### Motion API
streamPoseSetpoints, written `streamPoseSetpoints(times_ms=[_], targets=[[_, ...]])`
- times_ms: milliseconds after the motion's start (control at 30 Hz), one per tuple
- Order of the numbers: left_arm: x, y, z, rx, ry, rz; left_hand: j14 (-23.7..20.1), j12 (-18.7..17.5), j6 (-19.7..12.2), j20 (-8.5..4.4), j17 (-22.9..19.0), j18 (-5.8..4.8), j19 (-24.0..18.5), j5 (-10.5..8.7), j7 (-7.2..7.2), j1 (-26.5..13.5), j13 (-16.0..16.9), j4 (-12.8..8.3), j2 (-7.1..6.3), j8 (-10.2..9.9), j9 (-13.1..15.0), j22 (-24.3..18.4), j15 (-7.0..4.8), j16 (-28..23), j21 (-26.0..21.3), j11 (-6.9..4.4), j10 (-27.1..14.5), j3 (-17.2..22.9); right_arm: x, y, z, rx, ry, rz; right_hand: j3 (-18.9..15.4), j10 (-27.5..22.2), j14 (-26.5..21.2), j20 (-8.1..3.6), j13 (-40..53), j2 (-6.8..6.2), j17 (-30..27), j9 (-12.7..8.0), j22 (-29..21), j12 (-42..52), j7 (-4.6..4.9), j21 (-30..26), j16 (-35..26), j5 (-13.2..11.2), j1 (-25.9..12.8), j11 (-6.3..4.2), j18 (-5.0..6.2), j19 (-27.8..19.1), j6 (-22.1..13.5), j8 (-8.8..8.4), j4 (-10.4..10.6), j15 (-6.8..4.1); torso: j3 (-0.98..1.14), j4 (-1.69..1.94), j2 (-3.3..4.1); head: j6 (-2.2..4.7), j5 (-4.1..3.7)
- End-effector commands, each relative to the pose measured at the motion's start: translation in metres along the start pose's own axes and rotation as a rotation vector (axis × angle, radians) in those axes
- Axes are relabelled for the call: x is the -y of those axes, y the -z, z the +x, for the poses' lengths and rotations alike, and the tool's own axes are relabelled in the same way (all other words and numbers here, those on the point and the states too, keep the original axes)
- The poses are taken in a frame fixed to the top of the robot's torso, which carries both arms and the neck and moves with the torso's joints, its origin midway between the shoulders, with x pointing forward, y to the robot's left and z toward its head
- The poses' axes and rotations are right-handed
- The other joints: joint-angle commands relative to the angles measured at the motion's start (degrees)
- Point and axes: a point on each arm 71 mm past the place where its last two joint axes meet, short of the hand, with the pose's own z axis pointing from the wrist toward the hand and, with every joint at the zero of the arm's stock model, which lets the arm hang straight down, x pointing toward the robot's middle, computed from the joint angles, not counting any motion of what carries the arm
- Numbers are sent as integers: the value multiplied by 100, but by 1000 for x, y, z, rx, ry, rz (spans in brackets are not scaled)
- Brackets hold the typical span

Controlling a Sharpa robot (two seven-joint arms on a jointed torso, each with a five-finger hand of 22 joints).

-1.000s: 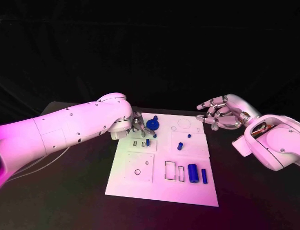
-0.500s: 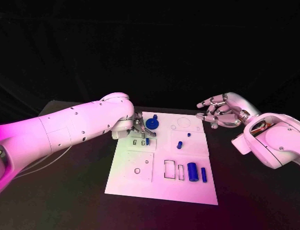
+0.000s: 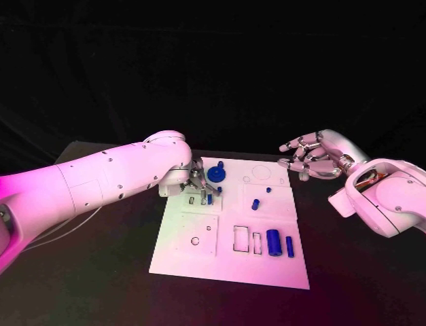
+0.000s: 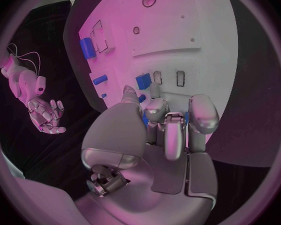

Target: Assemble the parts on the task board

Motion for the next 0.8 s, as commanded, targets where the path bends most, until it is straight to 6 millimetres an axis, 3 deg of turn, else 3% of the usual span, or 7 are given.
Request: streamPoseSetpoints(times_ms=[33, 433, 800], targets=[[-1, -1, 2, -27, -21, -20, 548, -8, -55, 25, 1322, -109, -6, 0, -10, 106, 12, -12, 20, 28, 35, 6, -5, -1, 34, 2, -61, 42, 0, 0, 1, -5, 3, 0, -15, -32, 22, 14, -4, -5, 5, -8, -5, -20, -13, -29, -23, 20, -48, -20, 27, 22, 22, 18, -3, 4, 1, -4, 2, -7, 8], [0, -1, 3, -36, -26, -13, 547, 1, -104, 33, 1319, -107, -22, 1, -6, 269, 18, -39, 70, 69, 131, 19, 1, -3, 46, 6, -77, 135, 0, -1, 1, -10, 4, 4, -6, -37, 20, 15, -33, -1, 9, -11, -18, -36, -12, -51, -49, 48, -35, -20, 27, 25, 17, 24, -6, 4, 4, 2, 4, -24, -7], [4, -1, 4, -36, -5, 8, 539, -39, -193, 42, 1296, -100, -63, 4, 5, 569, -26, -90, 210, 89, 250, -1, 8, -18, 41, 14, -129, 407, 0, -1, 2, -12, 5, 7, 2, -37, 21, 15, -51, 3, 13, -13, -26, -44, -11, -65, -65, 69, -25, -20, 27, 28, 14, 28, -8, 4, 2, 2, 5, -41, 2]])
